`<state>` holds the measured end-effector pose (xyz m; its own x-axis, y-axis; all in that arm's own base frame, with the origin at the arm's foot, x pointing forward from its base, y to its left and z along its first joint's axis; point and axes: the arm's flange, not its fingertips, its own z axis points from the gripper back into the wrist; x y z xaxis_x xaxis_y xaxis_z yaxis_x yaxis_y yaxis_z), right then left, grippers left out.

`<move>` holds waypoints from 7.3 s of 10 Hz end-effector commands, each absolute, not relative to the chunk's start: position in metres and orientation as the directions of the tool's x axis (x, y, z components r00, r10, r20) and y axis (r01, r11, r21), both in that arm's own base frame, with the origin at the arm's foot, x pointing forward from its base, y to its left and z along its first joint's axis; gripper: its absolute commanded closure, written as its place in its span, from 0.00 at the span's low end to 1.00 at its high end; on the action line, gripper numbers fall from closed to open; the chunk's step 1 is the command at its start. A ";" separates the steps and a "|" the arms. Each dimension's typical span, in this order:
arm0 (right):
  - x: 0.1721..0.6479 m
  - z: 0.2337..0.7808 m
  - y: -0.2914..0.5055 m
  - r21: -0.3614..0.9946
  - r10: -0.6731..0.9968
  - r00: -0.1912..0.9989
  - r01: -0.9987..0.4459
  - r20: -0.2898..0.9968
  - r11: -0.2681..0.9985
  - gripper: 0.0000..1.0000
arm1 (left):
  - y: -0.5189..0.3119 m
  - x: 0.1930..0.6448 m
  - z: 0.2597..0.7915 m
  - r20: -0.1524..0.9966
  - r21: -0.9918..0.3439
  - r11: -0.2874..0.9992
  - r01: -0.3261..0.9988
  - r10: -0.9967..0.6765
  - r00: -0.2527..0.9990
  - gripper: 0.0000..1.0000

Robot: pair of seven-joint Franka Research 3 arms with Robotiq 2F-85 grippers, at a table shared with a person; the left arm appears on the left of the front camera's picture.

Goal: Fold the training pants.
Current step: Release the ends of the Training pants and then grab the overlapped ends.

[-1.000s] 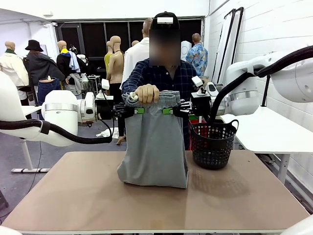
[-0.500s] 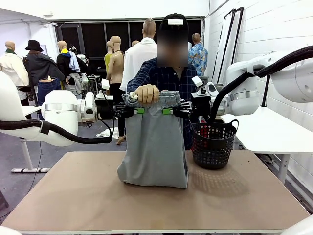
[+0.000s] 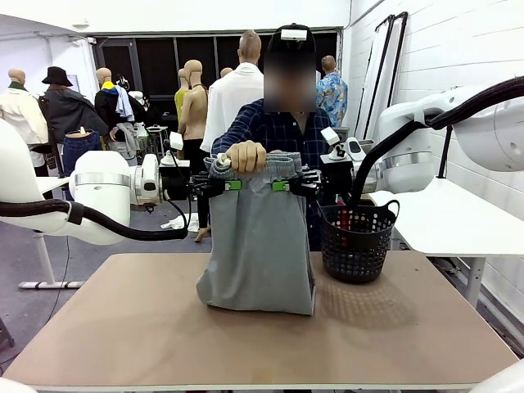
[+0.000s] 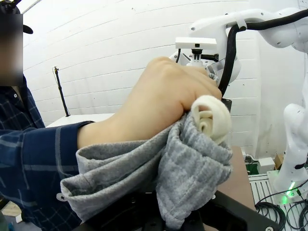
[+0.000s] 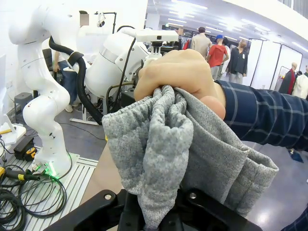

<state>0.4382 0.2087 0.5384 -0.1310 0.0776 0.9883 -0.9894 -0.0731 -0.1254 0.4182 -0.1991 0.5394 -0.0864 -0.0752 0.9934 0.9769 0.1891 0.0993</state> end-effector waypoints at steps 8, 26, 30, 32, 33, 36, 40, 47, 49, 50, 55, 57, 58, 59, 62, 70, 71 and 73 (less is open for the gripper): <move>0.438 0.538 0.209 -0.118 0.077 -0.124 -0.990 0.989 -0.078 1.00 | -0.199 0.418 0.539 0.993 0.099 0.189 0.977 -0.075 -0.086 1.00; 0.436 0.540 0.203 -0.038 0.097 -0.043 -0.998 0.994 -0.056 0.00 | -0.188 0.414 0.549 0.990 0.129 0.179 0.975 -0.080 -0.116 0.00; 0.433 0.541 0.192 -0.064 0.119 -0.065 -0.998 0.991 -0.015 0.00 | -0.175 0.408 0.550 0.989 0.137 0.228 0.964 -0.091 -0.119 0.00; 0.431 0.541 0.183 -0.074 0.114 -0.071 -0.997 0.991 0.022 0.00 | -0.163 0.401 0.548 0.990 0.131 0.269 0.954 -0.092 -0.110 0.00; 0.428 0.540 0.179 -0.071 0.114 -0.066 -0.997 0.991 0.038 0.00 | -0.158 0.397 0.547 0.990 0.127 0.287 0.949 -0.090 -0.105 0.00; 0.423 0.535 0.169 -0.067 0.105 -0.059 -0.995 0.993 0.076 0.00 | -0.146 0.387 0.543 0.991 0.125 0.334 0.934 -0.093 -0.099 0.00; 0.427 0.535 0.166 -0.070 0.080 -0.062 -0.992 0.995 0.103 0.00 | -0.131 0.379 0.539 0.985 0.163 0.421 0.892 -0.115 -0.125 0.00; 0.434 0.530 0.165 -0.040 0.055 -0.037 -0.997 0.998 0.066 0.00 | -0.123 0.381 0.533 0.988 0.150 0.432 0.890 -0.095 -0.120 0.00; 0.431 0.531 0.164 -0.022 0.044 -0.020 -0.999 0.999 0.044 0.00 | -0.125 0.383 0.532 0.989 0.144 0.397 0.907 -0.079 -0.122 0.00; 0.429 0.531 0.164 -0.014 0.039 -0.013 -0.999 0.999 0.031 0.00 | -0.127 0.385 0.531 0.989 0.144 0.375 0.916 -0.084 -0.120 0.00; 0.419 0.527 0.167 -0.003 0.044 -0.004 -1.000 0.999 -0.004 0.00 | -0.133 0.386 0.526 0.987 0.152 0.284 0.947 -0.085 -0.133 0.00; 0.416 0.525 0.171 -0.003 0.051 -0.004 -1.000 0.999 -0.011 0.00 | -0.138 0.384 0.525 0.987 0.150 0.256 0.955 -0.092 -0.131 0.00; 0.415 0.524 0.172 -0.003 0.053 -0.004 -1.000 0.999 -0.015 0.00 | -0.140 0.384 0.525 0.987 0.149 0.248 0.957 -0.093 -0.129 0.00; 0.413 0.524 0.175 -0.006 0.054 -0.007 -1.000 0.998 -0.022 0.00 | -0.142 0.385 0.524 0.987 0.147 0.242 0.959 -0.094 -0.127 0.00; 0.405 0.525 0.180 -0.005 0.057 -0.006 -1.000 0.998 -0.022 0.00 | -0.147 0.385 0.523 0.987 0.143 0.221 0.965 -0.098 -0.124 0.00; 0.386 0.515 0.203 0.014 0.067 0.015 -1.000 0.998 0.022 0.00 | -0.157 0.391 0.523 0.985 0.157 0.189 0.969 -0.104 -0.139 0.00; 0.384 0.515 0.205 0.007 0.070 0.009 -0.999 0.998 0.033 0.00 | -0.161 0.391 0.524 0.984 0.161 0.189 0.969 -0.101 -0.144 0.00; 0.388 0.515 0.210 -0.038 0.068 -0.031 -0.995 0.997 0.091 0.00 | -0.166 0.398 0.524 0.982 0.177 0.215 0.961 -0.110 -0.156 0.00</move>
